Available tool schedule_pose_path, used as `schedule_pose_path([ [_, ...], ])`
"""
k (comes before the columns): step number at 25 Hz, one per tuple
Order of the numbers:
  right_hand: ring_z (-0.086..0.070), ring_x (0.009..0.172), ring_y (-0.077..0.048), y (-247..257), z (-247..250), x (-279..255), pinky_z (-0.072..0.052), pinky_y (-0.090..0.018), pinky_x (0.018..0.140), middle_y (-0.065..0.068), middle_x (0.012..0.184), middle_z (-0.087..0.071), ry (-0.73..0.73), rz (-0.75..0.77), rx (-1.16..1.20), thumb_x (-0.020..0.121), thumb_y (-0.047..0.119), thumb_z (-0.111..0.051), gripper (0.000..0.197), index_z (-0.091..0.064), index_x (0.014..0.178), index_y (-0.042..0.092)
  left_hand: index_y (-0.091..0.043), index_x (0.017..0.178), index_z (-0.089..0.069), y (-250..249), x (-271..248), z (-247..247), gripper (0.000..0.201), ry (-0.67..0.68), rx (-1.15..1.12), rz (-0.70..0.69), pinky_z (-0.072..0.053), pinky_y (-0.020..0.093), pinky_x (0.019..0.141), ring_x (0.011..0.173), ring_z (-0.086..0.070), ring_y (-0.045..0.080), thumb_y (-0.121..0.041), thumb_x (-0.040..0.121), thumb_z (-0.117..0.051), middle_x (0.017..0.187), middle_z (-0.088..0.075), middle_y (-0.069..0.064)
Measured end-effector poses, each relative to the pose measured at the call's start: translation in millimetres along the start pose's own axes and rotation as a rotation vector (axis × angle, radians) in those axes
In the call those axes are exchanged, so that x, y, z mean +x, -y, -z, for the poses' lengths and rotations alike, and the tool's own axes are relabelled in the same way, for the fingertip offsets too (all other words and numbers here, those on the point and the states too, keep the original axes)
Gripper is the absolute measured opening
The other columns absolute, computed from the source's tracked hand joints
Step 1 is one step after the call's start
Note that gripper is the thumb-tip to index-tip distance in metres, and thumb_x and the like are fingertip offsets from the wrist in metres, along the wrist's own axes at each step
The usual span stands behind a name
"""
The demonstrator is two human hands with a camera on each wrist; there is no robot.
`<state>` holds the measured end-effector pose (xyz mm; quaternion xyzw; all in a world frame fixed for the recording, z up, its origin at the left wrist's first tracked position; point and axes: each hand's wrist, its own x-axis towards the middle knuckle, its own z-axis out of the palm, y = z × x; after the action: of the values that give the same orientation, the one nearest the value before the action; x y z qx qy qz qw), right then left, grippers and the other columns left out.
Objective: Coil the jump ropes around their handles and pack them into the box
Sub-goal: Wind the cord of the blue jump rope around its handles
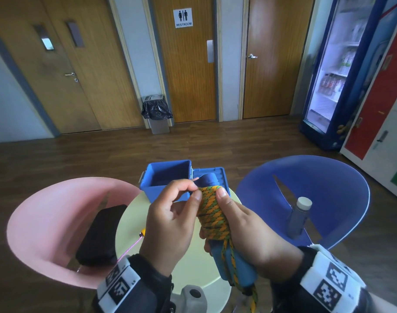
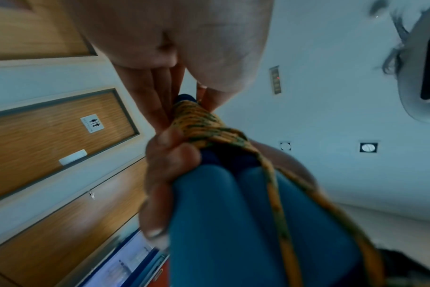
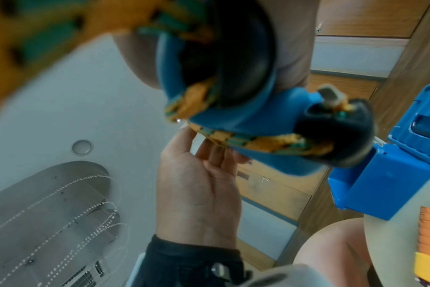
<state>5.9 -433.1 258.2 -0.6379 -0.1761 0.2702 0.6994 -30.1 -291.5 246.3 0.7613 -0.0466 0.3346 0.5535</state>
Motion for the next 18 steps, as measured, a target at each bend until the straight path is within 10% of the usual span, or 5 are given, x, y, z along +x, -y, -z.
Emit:
schedule_pose_path([
  [7,-0.062,0.062,-0.022,4,-4,-3,-0.056,-0.044,0.067,-0.005,0.068,-0.061,-0.139,0.057,-0.19,0.08,0.068,-0.035,0.071,-0.054,0.1,0.002,-0.021,0.094,-0.061,-2,4,-8,0.015,0.077,0.052,0.021,-0.035,0.017,0.044,0.042,-0.04,0.007,-0.009,0.099,-0.054,0.051,-0.047,-0.003],
  [13,-0.066,0.072,-0.026,-3,-3,-5,-0.055,-0.051,0.073,-0.007,0.075,-0.066,-0.286,0.137,-0.413,0.076,0.081,-0.023,0.068,-0.052,0.089,0.02,-0.024,0.094,-0.059,-5,2,-19,0.01,0.083,-0.085,0.106,-0.048,0.054,0.06,0.065,-0.053,0.04,-0.023,0.095,-0.049,0.073,-0.057,0.023],
  [18,-0.067,0.071,-0.025,-3,-2,-1,-0.056,-0.053,0.074,-0.006,0.075,-0.068,-0.324,0.118,-0.371,0.071,0.088,-0.024,0.077,-0.054,0.091,0.021,-0.027,0.097,-0.064,1,2,-25,0.01,0.043,-0.08,0.13,-0.054,0.035,0.078,0.083,-0.065,0.019,-0.026,0.094,-0.055,0.09,-0.068,-0.002],
])
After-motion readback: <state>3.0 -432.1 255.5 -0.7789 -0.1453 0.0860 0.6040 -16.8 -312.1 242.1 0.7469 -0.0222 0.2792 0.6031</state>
